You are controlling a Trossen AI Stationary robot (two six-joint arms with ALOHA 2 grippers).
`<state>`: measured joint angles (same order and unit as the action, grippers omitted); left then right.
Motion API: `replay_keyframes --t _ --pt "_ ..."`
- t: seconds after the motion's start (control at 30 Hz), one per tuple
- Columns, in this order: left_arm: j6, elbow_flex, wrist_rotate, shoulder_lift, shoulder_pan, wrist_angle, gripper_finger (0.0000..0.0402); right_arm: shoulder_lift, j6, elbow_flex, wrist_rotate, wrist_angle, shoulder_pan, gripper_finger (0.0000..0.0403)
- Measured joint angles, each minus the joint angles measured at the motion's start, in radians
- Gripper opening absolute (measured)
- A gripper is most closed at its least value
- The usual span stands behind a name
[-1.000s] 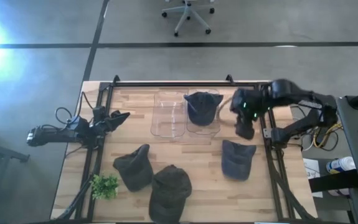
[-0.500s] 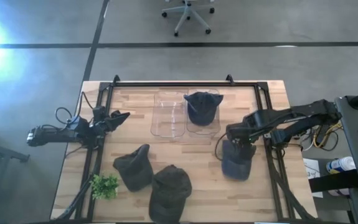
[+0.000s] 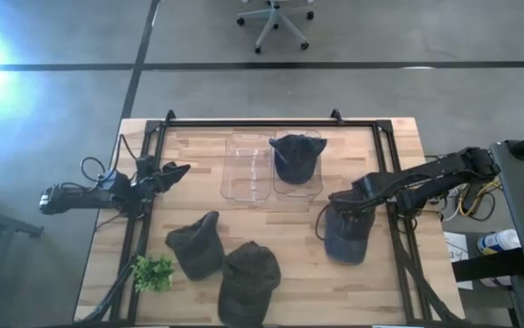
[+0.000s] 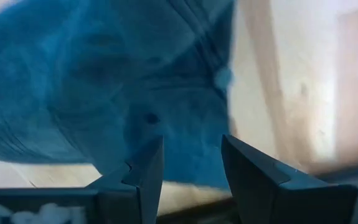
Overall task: Pick & Place hat
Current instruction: Put the blue cap into the right transparent bin
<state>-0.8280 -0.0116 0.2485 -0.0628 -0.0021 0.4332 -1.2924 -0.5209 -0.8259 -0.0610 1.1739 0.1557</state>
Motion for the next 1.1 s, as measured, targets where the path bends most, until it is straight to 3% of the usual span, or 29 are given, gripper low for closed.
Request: replay_keyframes --t 0.3,0.7,0.93,1.1 --pt "-0.001 0.0 0.0 0.0 0.0 0.0 0.0204 0.003 0.043 0.094 -0.108 -0.167 -0.059 0.0155" --pt "-0.021 -0.001 0.0 0.0 0.0 0.0 0.0204 0.068 0.181 0.091 -0.356 -0.19 -0.226 0.0133" --pt "-0.022 -0.001 0.0 0.0 0.0 0.0 0.0204 0.113 0.164 0.091 -0.445 -0.186 -0.232 0.0124" --pt "-0.022 -0.001 0.0 0.0 0.0 0.0 0.0204 0.113 0.131 0.092 -0.469 -0.186 -0.231 0.0144"
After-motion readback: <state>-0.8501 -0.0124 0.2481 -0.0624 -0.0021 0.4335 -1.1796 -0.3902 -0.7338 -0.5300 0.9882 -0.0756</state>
